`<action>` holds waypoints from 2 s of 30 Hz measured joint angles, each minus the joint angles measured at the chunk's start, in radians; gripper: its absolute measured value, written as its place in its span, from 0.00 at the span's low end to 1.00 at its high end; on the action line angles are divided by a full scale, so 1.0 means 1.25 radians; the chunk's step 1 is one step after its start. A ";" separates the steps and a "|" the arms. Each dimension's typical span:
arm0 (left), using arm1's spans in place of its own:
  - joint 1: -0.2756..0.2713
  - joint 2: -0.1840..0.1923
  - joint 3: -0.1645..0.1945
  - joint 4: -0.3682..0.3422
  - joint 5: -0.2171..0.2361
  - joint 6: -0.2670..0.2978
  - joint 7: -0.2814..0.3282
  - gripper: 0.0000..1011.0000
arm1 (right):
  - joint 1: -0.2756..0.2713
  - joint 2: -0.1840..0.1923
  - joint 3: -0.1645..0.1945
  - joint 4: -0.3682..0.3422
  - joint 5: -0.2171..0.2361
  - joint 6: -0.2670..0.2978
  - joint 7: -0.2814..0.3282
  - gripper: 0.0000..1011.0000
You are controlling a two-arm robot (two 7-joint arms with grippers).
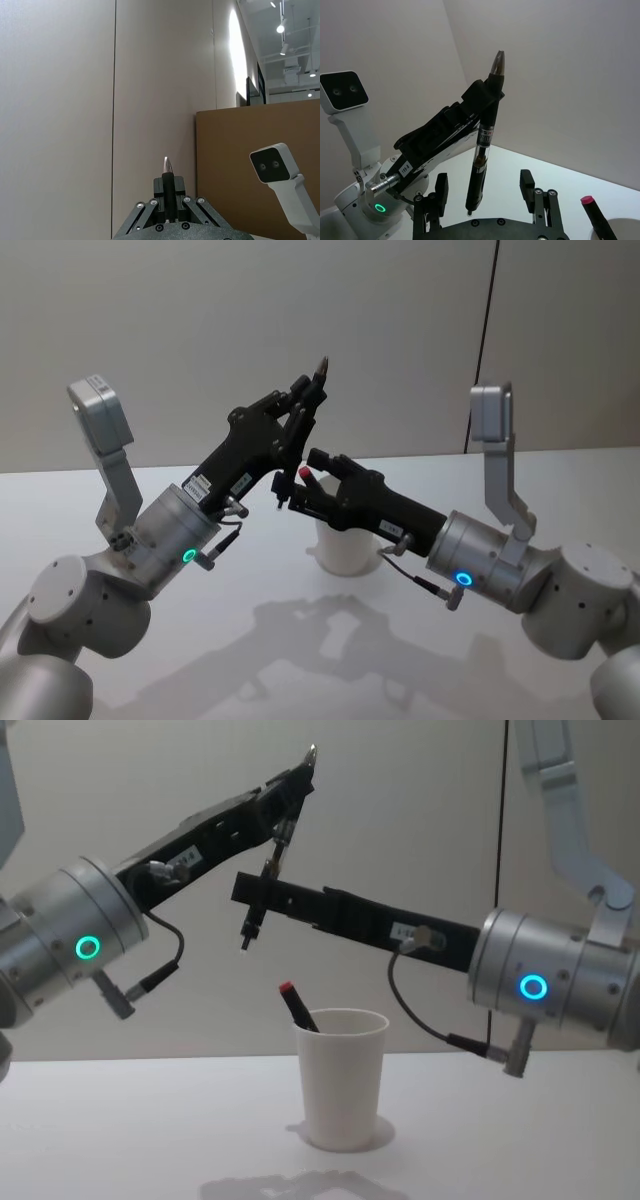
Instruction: Place the pen into the pen holder.
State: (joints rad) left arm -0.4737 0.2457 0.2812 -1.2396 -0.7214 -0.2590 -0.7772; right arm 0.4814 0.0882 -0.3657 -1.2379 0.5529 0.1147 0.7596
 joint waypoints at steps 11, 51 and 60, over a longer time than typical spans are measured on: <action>-0.001 0.000 0.001 -0.001 -0.001 0.000 0.002 0.13 | 0.010 -0.003 -0.005 0.012 -0.001 -0.005 0.003 0.62; -0.002 0.002 0.006 -0.011 -0.009 -0.004 -0.003 0.13 | 0.015 0.002 -0.020 0.005 0.004 -0.035 -0.012 0.15; -0.002 0.002 0.006 -0.012 -0.009 -0.004 -0.004 0.13 | 0.015 0.004 -0.021 0.003 0.008 -0.038 -0.014 0.15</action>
State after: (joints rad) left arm -0.4767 0.2476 0.2891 -1.2542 -0.7325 -0.2644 -0.7822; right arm 0.4998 0.0934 -0.3923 -1.2340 0.5627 0.0672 0.7422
